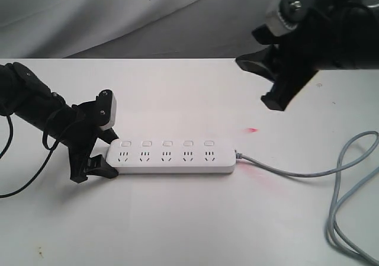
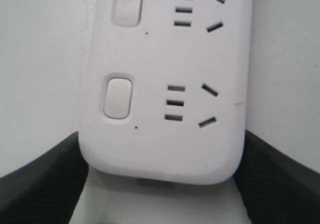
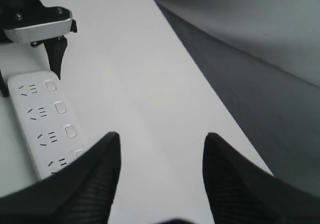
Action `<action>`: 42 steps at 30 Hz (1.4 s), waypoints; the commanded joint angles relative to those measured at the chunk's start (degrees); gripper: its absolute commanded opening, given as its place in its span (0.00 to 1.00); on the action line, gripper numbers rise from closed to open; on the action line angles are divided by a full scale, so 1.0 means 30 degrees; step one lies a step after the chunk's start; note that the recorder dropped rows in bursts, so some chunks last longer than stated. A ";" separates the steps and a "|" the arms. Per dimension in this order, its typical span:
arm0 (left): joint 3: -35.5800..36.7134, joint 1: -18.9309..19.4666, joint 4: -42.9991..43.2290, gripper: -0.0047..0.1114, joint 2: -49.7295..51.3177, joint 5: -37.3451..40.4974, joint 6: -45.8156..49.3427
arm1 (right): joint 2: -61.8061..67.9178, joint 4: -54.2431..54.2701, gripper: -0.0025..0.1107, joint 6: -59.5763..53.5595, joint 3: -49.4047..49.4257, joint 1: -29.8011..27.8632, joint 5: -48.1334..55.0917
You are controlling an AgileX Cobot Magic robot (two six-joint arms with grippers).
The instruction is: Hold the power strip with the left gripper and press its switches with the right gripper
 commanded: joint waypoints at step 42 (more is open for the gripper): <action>0.0023 -0.0079 0.0501 0.58 0.0168 -0.0747 0.0206 | -1.2697 0.4660 0.02 0.1689 1.1441 -0.0433 -0.6892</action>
